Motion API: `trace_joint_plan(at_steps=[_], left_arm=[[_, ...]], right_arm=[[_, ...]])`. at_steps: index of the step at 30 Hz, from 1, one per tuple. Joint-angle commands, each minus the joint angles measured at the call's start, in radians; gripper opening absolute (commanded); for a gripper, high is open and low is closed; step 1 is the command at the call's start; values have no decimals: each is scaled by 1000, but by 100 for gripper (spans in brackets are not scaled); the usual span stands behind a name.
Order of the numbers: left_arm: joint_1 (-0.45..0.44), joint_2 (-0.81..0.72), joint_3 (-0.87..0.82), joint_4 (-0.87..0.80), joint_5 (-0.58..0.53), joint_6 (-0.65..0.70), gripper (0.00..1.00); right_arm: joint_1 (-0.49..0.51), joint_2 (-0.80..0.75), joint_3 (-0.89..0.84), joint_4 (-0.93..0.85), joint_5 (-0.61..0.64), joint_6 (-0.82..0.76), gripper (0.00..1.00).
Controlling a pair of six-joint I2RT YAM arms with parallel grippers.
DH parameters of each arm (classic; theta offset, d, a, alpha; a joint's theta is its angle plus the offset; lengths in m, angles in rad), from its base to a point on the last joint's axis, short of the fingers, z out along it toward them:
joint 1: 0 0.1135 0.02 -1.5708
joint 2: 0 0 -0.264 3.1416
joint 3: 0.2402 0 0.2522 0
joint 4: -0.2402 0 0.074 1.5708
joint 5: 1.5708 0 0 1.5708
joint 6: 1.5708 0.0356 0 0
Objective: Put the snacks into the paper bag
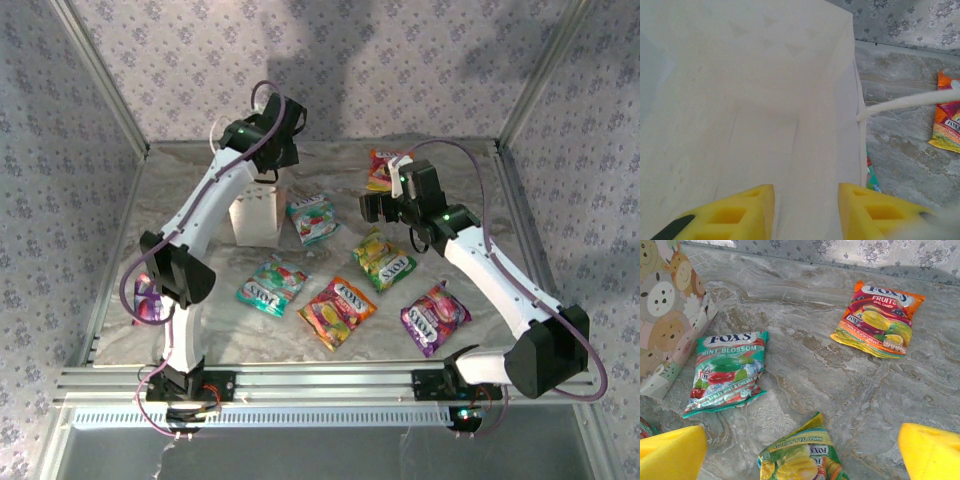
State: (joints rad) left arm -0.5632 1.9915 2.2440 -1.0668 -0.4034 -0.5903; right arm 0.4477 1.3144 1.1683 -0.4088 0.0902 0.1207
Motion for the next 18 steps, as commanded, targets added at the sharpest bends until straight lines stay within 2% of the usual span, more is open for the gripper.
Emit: trace_joint_plan(at_steps=[1, 11, 15, 18], left_arm=[[6, -85, 37, -50, -65, 38, 42], [43, -220, -64, -35, -46, 95, 45], [51, -321, -128, -38, -37, 124, 45], [76, -418, -220, -24, 10, 160, 46]], right_arm=[[0, 1, 12, -27, -6, 20, 100], [7, 7, 15, -37, -13, 31, 100], [8, 20, 54, -61, -5, 49, 100], [11, 33, 72, -80, -4, 56, 100]])
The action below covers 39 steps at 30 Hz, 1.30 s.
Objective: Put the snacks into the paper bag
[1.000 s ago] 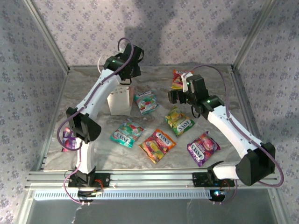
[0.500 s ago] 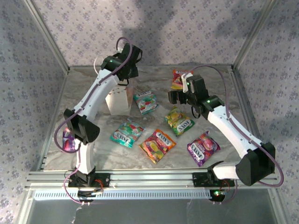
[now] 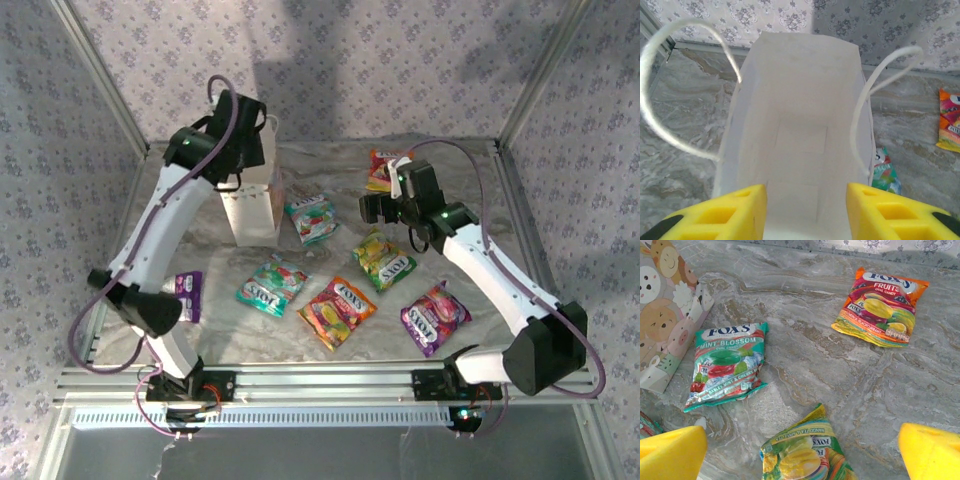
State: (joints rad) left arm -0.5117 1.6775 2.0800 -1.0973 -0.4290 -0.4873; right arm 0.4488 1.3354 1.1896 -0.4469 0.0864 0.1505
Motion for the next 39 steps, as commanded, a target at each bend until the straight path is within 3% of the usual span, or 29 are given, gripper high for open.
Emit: trace_joint_plan(at_steps=[1, 6, 11, 16, 27, 33, 39], left_arm=[[34, -135, -85, 13, 50, 71, 44], [122, -308, -287, 76, 125, 98, 46], [243, -387, -389, 129, 255, 90, 50], [280, -334, -403, 153, 388, 132, 69], [362, -280, -471, 360, 510, 232, 68], [387, -170, -364, 252, 541, 266, 69], [404, -115, -340, 259, 529, 268, 67]], right_arm=[[13, 14, 53, -42, -1, 29, 100], [25, 19, 54, -24, -41, 18, 100], [33, 38, 63, -16, -39, 9, 100], [41, 63, 75, -13, -67, 2, 100], [51, 96, 109, 3, -77, -36, 100], [50, 144, 153, -4, -75, -51, 100], [50, 189, 203, -22, -78, -60, 100]])
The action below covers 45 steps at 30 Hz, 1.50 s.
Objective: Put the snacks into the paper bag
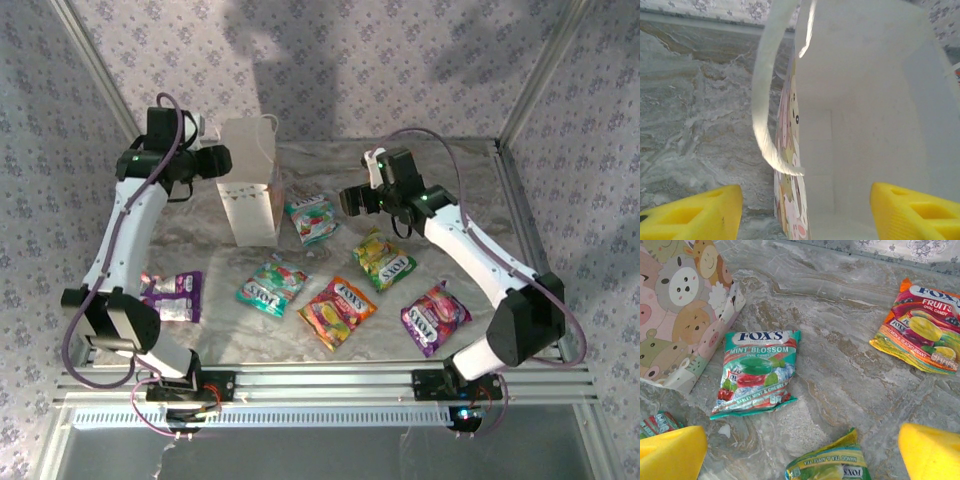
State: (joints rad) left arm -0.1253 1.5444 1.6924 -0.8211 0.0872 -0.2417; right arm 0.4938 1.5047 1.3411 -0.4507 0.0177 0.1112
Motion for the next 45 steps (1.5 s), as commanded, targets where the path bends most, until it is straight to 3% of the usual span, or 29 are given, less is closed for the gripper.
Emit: trace_joint_plan(at_steps=[1, 23, 28, 39, 45], left_arm=[[20, 27, 54, -21, 13, 22, 65], [29, 122, 93, 8, 96, -42, 24], [30, 122, 80, 17, 93, -53, 9], [30, 104, 51, 39, 119, -61, 6], [30, 98, 45, 51, 141, -64, 5]], right_arm=[[5, 24, 58, -22, -12, -22, 100], [8, 119, 82, -32, -57, 13, 100], [8, 132, 84, -47, -40, 24, 100], [-13, 137, 49, -63, 58, 38, 100], [-79, 169, 52, -31, 75, 57, 100]])
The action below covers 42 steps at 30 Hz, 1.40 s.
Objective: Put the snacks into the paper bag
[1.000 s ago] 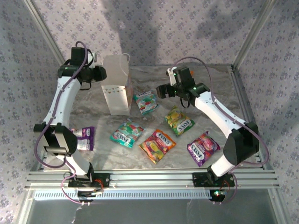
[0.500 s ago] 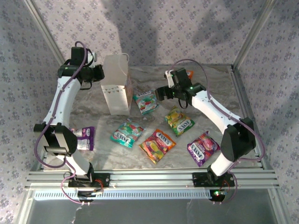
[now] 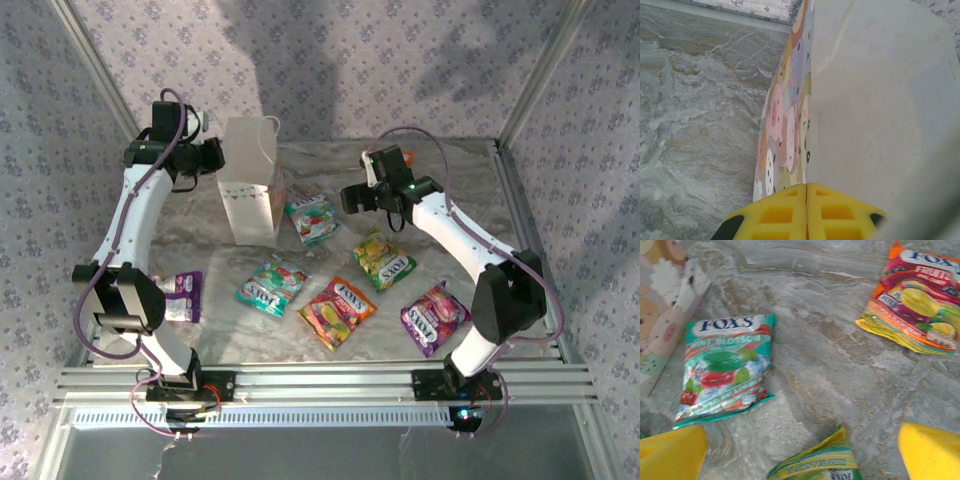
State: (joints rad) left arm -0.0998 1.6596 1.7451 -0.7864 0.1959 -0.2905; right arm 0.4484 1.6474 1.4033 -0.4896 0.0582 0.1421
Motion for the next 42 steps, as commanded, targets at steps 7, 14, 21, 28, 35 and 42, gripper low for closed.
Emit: trace_joint_plan(at_steps=[7, 14, 21, 28, 35, 42], left_arm=[[5, -20, -8, 12, 38, -6, 5], [5, -17, -9, 10, 52, -2, 4], [2, -18, -5, 13, 54, -1, 3], [0, -22, -15, 15, 54, 4, 3], [-11, -20, -14, 21, 54, 3, 3], [-33, -9, 9, 29, 57, 7, 4]], right_arm=[[-161, 51, -48, 118, -51, 90, 100], [-271, 176, 25, 127, -118, 151, 100], [-346, 320, 113, 160, -180, 210, 98], [-380, 451, 244, 150, -205, 233, 97], [-392, 579, 380, 121, -220, 257, 96], [-391, 680, 508, 52, -206, 266, 95]])
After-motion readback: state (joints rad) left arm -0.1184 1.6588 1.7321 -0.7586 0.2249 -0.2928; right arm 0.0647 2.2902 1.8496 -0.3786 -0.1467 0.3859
